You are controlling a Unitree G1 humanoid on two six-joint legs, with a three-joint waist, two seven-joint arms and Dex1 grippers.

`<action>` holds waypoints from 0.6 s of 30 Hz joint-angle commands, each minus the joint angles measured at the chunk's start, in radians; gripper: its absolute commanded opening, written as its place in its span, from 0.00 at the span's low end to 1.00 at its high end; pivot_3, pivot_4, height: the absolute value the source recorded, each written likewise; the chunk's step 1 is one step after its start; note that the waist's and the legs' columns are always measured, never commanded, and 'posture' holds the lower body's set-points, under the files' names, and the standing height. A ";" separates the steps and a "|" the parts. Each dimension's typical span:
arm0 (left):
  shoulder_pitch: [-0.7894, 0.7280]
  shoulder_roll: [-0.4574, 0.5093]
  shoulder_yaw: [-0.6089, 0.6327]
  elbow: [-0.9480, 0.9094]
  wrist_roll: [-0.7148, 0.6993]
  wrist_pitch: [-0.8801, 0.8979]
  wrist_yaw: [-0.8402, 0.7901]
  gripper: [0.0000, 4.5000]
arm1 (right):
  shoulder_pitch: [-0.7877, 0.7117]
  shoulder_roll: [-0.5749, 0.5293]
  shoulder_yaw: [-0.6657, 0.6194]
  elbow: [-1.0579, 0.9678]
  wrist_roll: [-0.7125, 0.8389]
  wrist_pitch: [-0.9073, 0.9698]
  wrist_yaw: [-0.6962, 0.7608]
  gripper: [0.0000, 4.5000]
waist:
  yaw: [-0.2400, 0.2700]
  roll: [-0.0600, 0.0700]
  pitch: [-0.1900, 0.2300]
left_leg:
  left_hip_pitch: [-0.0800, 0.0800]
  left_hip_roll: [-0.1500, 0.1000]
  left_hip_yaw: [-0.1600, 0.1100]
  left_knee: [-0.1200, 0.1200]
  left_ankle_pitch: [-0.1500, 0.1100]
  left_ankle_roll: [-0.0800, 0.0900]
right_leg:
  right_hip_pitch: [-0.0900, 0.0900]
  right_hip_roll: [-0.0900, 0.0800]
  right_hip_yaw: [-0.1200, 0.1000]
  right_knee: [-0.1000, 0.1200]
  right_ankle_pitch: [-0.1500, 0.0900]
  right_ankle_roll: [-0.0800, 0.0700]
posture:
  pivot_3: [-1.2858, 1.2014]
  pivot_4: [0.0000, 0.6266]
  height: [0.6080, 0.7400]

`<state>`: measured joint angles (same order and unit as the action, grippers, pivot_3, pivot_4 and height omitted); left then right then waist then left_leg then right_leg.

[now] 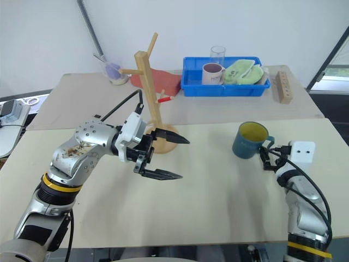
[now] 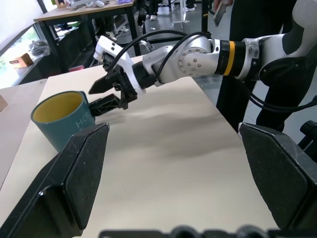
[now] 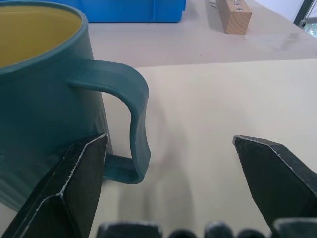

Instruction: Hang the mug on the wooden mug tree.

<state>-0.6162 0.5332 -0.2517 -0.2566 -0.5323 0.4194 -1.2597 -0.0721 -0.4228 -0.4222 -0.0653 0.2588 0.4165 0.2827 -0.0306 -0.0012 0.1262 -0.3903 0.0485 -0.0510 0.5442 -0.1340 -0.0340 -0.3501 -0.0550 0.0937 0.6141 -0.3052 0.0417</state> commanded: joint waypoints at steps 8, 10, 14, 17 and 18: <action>-0.003 0.014 0.027 -0.005 0.011 -0.011 0.010 1.00 | -0.040 -0.008 0.016 -0.007 0.043 0.012 0.027 0.21 | -0.012 0.000 0.000 | 0.000 0.000 0.000 0.000 0.000 0.000 | 0.000 0.001 0.002 0.000 0.000 0.000 | 0.52 0.24 0.95; 0.006 0.021 0.037 -0.008 0.010 -0.006 0.019 1.00 | -0.046 -0.015 0.023 -0.015 0.048 0.017 0.038 0.06 | -0.013 0.000 0.000 | 0.000 0.000 0.000 0.000 0.000 0.000 | 0.000 0.001 0.002 0.000 0.001 0.002 | 0.52 0.24 0.95; 0.047 0.057 0.089 -0.037 -0.018 0.029 0.041 1.00 | -0.044 -0.061 0.048 -0.073 0.044 0.013 0.085 0.01 | -0.016 0.001 0.000 | 0.000 0.000 0.000 0.000 0.000 0.000 | 0.000 0.002 0.003 0.001 0.001 0.002 | 0.52 0.24 0.95; 0.113 0.086 0.192 -0.094 -0.102 0.089 0.090 1.00 | -0.041 -0.134 0.087 -0.144 0.022 -0.015 0.150 0.01 | -0.018 0.002 0.000 | -0.001 0.000 0.000 0.000 0.000 0.001 | 0.000 0.002 0.004 0.002 0.002 0.003 | 0.52 0.24 0.95; 0.158 0.108 0.258 -0.123 -0.157 0.126 0.109 1.00 | -0.048 -0.182 0.112 -0.177 0.001 -0.037 0.189 0.01 | -0.018 0.002 0.000 | -0.001 0.000 0.000 0.000 0.000 0.001 | 0.000 0.002 0.004 0.002 0.002 0.004 | 0.52 0.24 0.95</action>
<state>-0.4821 0.6129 -0.0957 -0.3169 -0.6054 0.5052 -1.1822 -0.1012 -0.5531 -0.3231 -0.1499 0.2759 0.4349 0.4219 -0.0486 0.0010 0.1260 -0.3914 0.0489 -0.0515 0.5438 -0.1336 -0.0334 -0.3501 -0.0527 0.0977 0.6163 -0.3028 0.0459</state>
